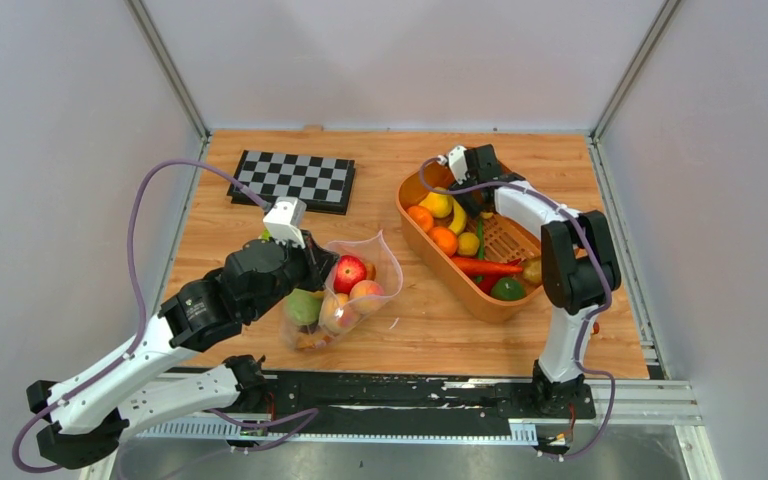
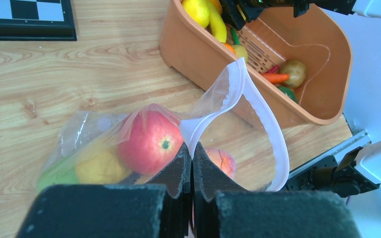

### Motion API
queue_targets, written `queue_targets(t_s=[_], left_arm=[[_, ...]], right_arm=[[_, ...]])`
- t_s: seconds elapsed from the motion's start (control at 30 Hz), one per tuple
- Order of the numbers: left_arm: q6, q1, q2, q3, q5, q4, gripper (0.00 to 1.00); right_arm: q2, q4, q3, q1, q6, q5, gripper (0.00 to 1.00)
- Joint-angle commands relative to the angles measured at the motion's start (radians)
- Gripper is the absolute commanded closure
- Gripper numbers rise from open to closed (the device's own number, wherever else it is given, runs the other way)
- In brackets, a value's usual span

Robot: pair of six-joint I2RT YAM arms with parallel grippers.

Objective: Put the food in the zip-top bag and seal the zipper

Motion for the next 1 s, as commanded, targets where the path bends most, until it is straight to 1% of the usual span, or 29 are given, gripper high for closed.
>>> queue_targets(t_s=[0.0,0.07,0.13,0.27,0.5,0.6,0.7,0.77,0.87,0.97], left_arm=[[-0.006,0.000,-0.003,0.010,0.004,0.039,0.97],[-0.005,0.000,-0.002,0.008,0.001,0.040,0.97],[-0.008,0.000,-0.002,0.004,0.002,0.044,0.97],[-0.011,0.000,0.001,0.001,0.006,0.050,0.97],[-0.011,0.000,0.012,-0.002,0.015,0.061,0.97],[-0.013,0.000,0.018,-0.003,0.019,0.064,0.97],[-0.021,0.000,0.016,-0.012,0.021,0.070,0.97],[-0.028,0.001,0.017,-0.021,0.021,0.081,0.97],[-0.028,0.000,0.023,-0.018,0.028,0.087,0.97],[-0.029,0.000,0.024,-0.013,0.027,0.083,0.97]], right_arm=[[-0.029,-0.011,-0.020,-0.001,0.081,-0.017,0.63],[-0.065,-0.035,-0.018,0.005,0.110,-0.018,0.68],[-0.106,-0.062,-0.020,0.013,0.151,-0.020,0.70],[-0.218,-0.082,-0.081,0.046,0.232,-0.050,0.71],[-0.449,-0.061,-0.240,0.075,0.456,-0.092,0.73],[-0.578,-0.029,-0.316,0.076,0.571,-0.177,0.73],[-0.687,0.031,-0.390,0.074,0.742,-0.302,0.71],[-0.753,0.116,-0.440,0.076,0.841,-0.418,0.71],[-0.822,0.244,-0.513,0.076,0.982,-0.557,0.71],[-0.855,0.291,-0.526,0.079,1.048,-0.681,0.71]])
